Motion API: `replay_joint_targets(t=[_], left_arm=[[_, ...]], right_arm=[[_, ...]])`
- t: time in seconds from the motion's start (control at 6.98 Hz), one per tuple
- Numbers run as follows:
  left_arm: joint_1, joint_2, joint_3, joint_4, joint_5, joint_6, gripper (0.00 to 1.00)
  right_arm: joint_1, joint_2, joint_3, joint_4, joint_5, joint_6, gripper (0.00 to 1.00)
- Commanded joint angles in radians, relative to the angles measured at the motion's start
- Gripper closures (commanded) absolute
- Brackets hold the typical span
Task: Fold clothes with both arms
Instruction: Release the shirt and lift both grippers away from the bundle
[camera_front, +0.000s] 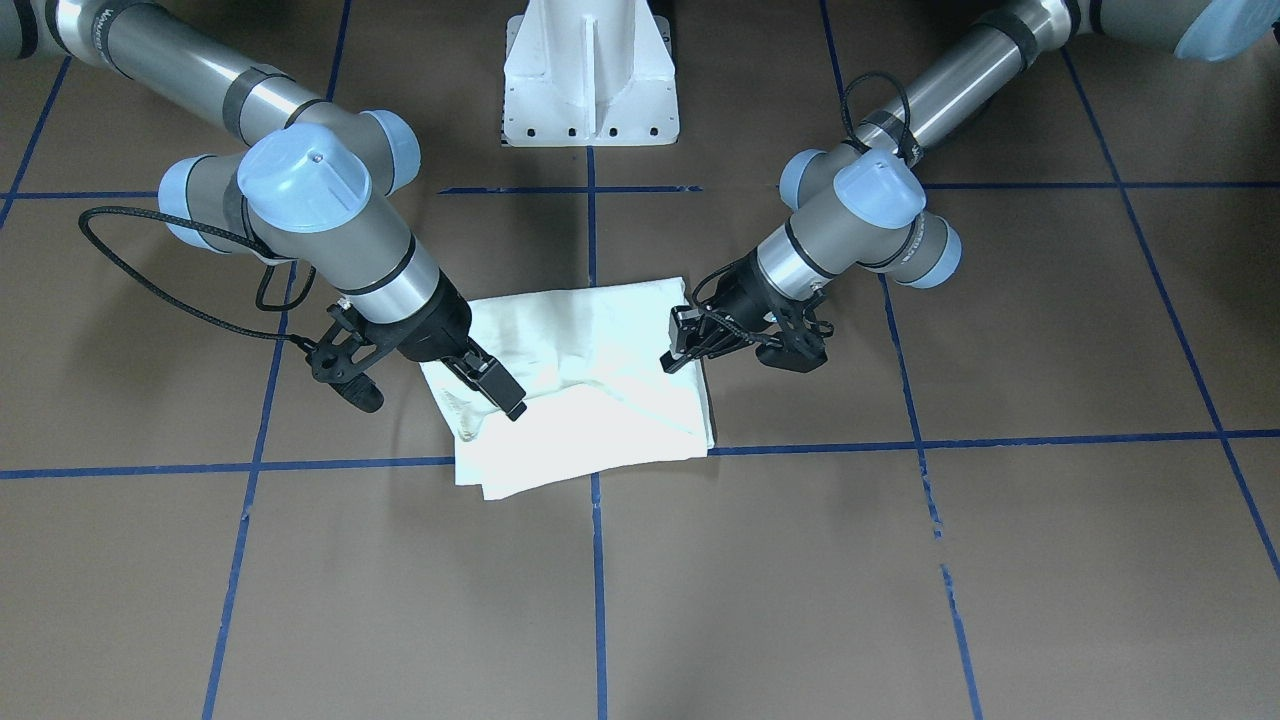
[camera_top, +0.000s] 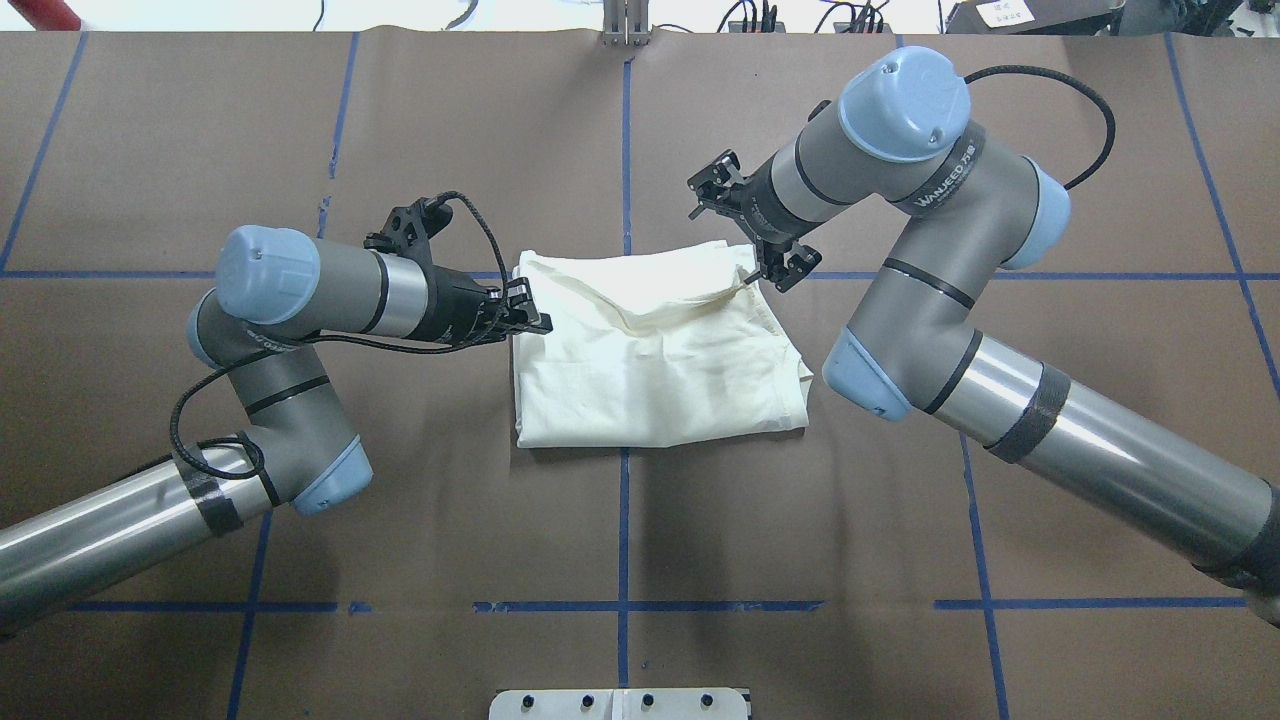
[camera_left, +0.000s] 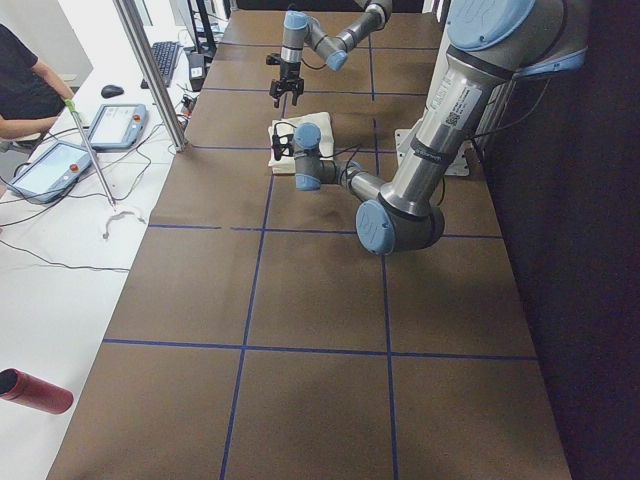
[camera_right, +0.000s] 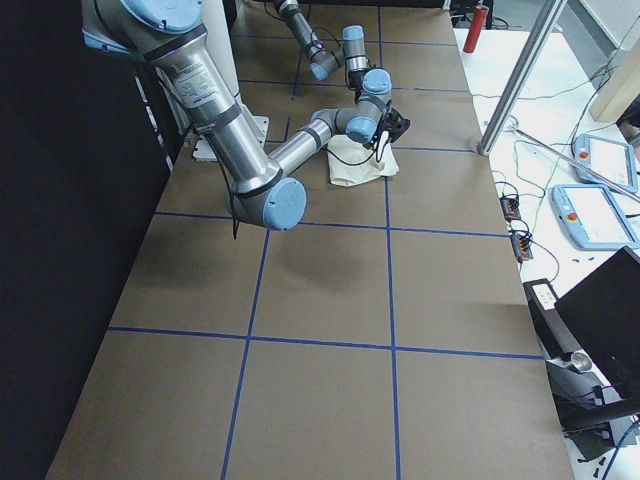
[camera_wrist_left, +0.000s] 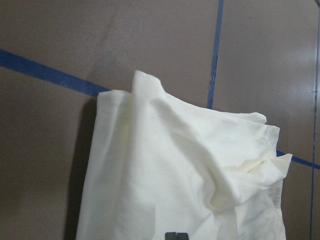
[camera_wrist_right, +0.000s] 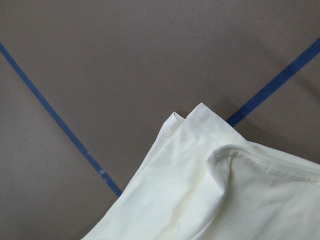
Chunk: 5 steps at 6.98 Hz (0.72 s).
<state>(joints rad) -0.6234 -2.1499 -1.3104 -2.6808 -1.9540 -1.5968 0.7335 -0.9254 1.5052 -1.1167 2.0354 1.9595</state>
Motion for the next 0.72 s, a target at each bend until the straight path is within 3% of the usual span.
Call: replay_joint_targets(t=[0.0,0.57], left_arm=[[-0.001,0.004,0.042,0.025,0.046,0.089,1.00],[-0.042,0.057,-0.008,0.082,0.043,0.159,1.00]], right_arm=[[-0.003,-0.001,0.003,0.000,-0.001,0.001,0.00],[-0.006,-0.015,0.015,-0.002,-0.001,-0.001,0.00]])
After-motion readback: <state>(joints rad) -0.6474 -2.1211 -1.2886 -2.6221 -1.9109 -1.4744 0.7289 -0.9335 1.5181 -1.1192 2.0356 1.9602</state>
